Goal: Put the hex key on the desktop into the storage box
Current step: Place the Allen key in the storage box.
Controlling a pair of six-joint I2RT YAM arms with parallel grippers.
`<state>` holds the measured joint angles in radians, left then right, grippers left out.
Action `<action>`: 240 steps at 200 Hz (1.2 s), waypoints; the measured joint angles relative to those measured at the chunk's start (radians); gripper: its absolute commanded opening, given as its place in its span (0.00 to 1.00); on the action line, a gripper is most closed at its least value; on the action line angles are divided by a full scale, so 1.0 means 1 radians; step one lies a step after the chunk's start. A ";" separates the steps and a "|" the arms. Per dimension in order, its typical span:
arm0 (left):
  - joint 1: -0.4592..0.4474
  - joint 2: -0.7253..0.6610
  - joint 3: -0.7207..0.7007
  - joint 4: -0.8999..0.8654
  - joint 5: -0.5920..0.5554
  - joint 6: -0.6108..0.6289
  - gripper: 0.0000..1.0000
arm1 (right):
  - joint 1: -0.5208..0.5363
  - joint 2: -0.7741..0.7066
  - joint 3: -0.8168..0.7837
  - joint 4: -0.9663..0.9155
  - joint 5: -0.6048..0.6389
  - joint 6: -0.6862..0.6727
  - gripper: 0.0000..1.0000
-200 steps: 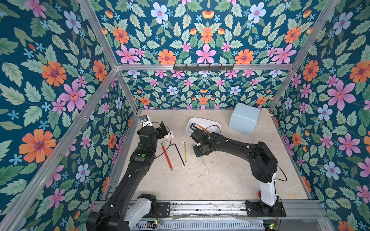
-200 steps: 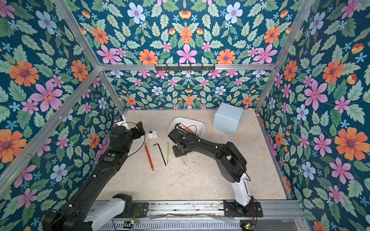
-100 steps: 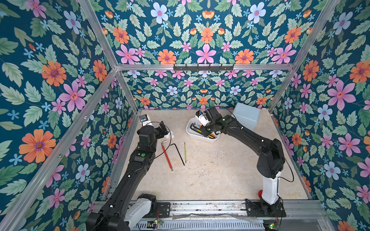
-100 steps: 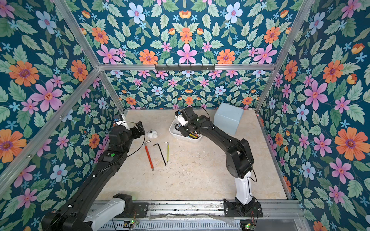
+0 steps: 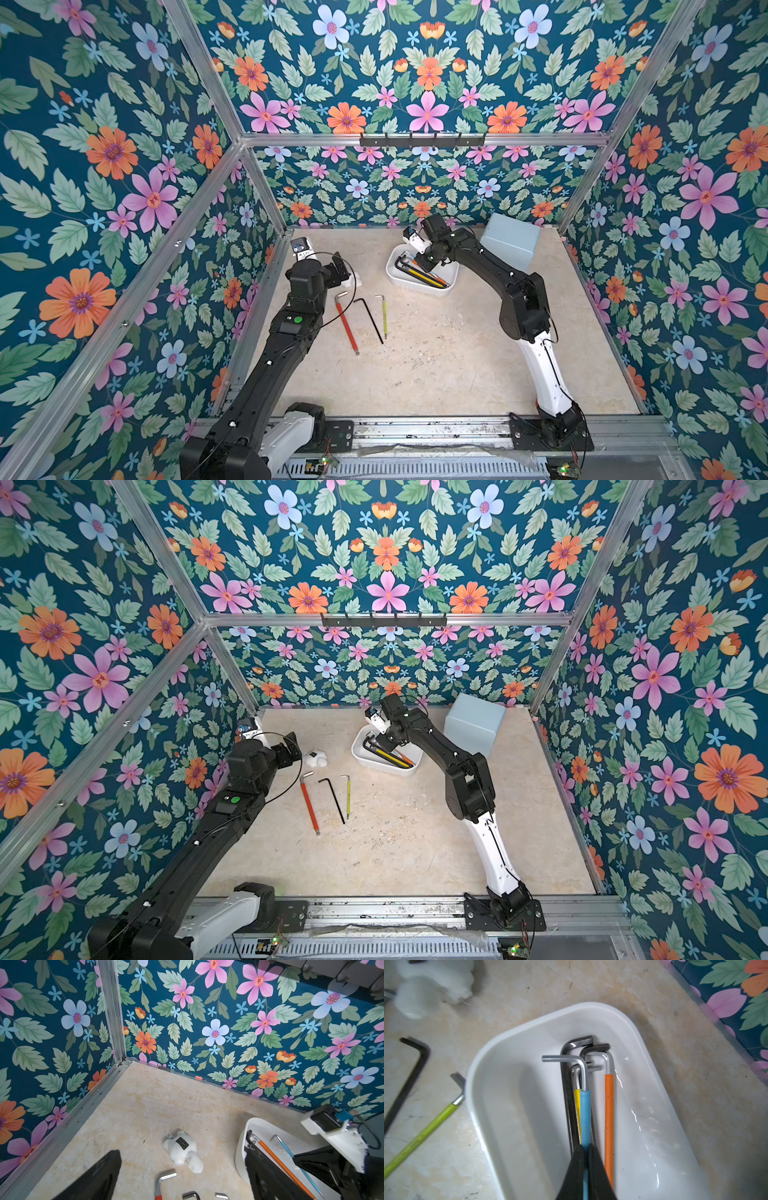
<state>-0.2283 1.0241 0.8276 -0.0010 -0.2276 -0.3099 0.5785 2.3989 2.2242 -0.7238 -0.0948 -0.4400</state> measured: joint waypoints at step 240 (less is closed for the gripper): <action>0.000 0.001 0.000 0.001 0.007 0.003 1.00 | -0.015 -0.027 -0.024 0.047 0.083 0.080 0.47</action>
<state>-0.2283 1.0248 0.8276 -0.0002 -0.2207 -0.3073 0.5632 2.3714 2.2002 -0.6769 -0.0116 -0.3595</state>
